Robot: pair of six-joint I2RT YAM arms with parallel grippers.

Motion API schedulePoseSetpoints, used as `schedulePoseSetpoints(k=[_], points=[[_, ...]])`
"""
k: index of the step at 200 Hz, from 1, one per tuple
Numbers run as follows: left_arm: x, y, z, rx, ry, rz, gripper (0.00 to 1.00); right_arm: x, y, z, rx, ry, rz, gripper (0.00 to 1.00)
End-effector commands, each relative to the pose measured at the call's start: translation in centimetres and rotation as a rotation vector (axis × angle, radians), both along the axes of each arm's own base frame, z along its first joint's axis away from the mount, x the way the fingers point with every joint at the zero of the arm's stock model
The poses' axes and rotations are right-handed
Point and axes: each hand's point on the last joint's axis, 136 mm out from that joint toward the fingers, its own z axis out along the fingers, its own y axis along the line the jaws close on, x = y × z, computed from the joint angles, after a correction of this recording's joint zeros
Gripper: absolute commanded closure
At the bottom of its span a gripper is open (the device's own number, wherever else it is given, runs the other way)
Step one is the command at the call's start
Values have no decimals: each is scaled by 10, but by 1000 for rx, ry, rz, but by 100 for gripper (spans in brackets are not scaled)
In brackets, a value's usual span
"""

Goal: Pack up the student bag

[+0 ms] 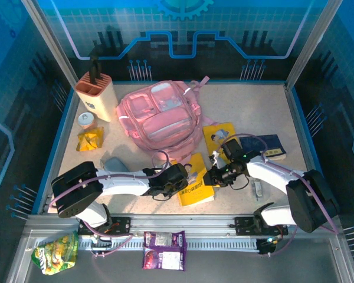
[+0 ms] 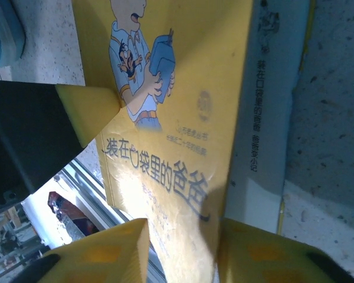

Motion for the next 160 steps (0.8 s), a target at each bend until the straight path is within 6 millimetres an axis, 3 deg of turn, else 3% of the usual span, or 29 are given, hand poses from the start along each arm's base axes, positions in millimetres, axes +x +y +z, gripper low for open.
schedulePoseSetpoints(k=[1, 42, 56, 107, 160], points=[[8, -37, 8, -119, -19, -53, 57, -5, 2, 6, 53, 4, 6, 76], [8, -37, 12, -123, -26, -50, 56, -7, -1, 10, 65, 0, -15, 96], [9, -37, 16, -130, -40, -59, 50, -8, -5, 13, 61, -13, -30, 100], [10, -24, 46, -174, -101, -95, 35, -18, -15, 38, 86, -69, -85, 100], [18, -3, 95, -240, -200, -148, 18, -14, -30, 90, 160, -149, -184, 100]])
